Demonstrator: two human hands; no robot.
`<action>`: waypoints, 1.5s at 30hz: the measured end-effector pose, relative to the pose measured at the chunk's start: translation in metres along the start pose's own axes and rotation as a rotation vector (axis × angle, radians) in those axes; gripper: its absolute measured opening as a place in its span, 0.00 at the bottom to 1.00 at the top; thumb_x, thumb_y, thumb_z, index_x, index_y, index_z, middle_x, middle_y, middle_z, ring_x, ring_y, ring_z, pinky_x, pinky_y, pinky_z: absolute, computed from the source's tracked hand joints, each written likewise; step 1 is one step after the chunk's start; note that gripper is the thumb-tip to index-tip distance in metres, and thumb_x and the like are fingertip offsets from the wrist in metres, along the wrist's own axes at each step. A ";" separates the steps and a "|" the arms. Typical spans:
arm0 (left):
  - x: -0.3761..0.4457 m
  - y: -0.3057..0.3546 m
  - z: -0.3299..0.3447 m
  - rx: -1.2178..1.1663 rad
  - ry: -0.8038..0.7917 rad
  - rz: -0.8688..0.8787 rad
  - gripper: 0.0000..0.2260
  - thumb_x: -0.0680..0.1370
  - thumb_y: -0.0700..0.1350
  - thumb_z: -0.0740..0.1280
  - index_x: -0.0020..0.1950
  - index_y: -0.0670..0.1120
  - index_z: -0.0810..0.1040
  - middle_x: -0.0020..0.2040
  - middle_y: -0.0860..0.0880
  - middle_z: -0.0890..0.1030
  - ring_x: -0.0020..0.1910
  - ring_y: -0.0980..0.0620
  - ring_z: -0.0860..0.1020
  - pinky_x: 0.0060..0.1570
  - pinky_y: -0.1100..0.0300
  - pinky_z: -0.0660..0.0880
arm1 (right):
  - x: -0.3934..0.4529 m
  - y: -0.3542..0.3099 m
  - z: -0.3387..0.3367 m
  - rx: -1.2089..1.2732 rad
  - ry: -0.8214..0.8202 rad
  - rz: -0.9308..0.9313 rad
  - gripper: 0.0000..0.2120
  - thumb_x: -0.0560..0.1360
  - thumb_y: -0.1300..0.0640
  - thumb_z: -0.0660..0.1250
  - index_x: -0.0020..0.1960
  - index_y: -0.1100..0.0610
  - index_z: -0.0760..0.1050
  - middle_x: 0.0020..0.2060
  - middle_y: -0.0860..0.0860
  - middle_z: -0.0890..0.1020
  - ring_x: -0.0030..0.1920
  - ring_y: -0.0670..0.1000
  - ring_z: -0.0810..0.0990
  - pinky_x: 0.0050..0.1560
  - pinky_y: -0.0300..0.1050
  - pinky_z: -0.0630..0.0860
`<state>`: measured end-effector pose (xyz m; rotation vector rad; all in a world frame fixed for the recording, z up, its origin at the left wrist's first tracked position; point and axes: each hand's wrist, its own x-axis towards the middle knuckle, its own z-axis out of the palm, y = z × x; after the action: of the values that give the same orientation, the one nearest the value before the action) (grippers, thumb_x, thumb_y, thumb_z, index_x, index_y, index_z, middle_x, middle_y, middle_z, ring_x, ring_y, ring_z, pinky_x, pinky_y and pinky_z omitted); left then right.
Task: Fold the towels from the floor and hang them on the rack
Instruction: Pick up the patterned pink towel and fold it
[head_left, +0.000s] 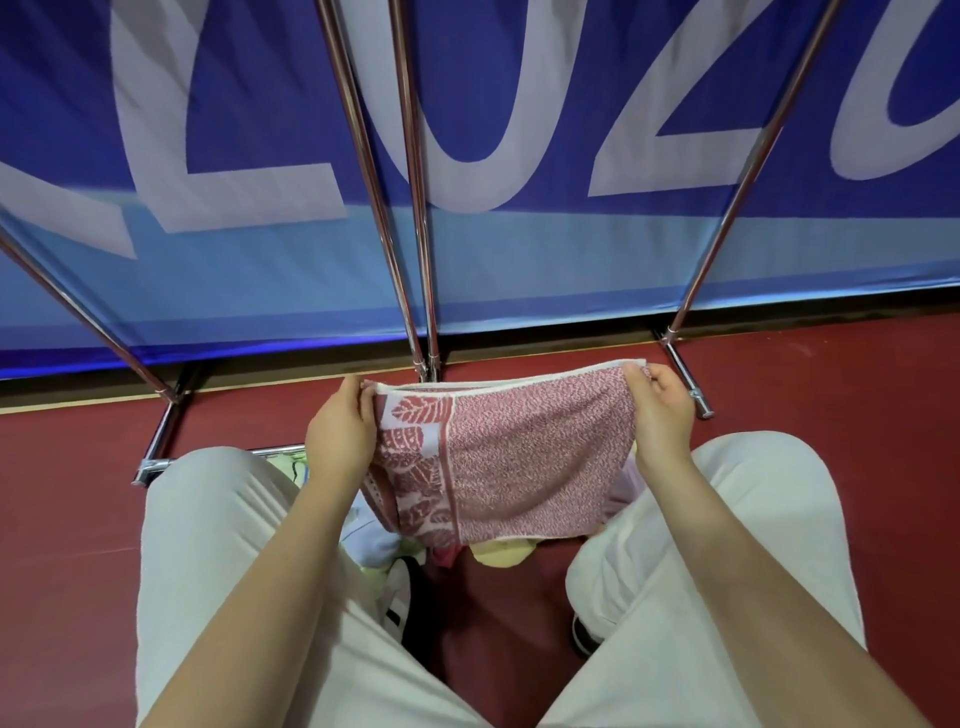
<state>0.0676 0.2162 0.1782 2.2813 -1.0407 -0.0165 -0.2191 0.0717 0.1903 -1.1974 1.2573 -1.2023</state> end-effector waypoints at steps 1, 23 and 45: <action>0.000 0.000 0.000 -0.057 0.004 -0.060 0.10 0.83 0.46 0.56 0.51 0.43 0.74 0.45 0.43 0.81 0.43 0.39 0.76 0.37 0.54 0.64 | -0.001 0.000 0.000 -0.008 -0.002 0.000 0.14 0.76 0.53 0.67 0.43 0.65 0.72 0.33 0.53 0.70 0.36 0.50 0.66 0.39 0.44 0.64; 0.009 0.018 -0.006 -0.752 0.085 -0.348 0.10 0.82 0.46 0.57 0.49 0.46 0.77 0.45 0.52 0.78 0.46 0.54 0.75 0.46 0.60 0.70 | 0.001 0.008 0.007 -0.175 0.094 0.008 0.11 0.77 0.54 0.64 0.41 0.61 0.76 0.30 0.48 0.72 0.32 0.46 0.68 0.36 0.43 0.65; -0.015 0.098 0.031 -1.076 -0.156 -0.579 0.13 0.79 0.48 0.58 0.52 0.44 0.80 0.50 0.42 0.83 0.50 0.44 0.81 0.57 0.46 0.78 | -0.037 -0.003 0.096 -0.042 -0.119 0.118 0.16 0.76 0.58 0.65 0.32 0.52 0.64 0.25 0.45 0.64 0.28 0.45 0.61 0.32 0.42 0.59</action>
<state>-0.0174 0.1616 0.2027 1.4813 -0.2416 -0.7962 -0.1216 0.1059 0.1915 -1.1897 1.2516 -1.0090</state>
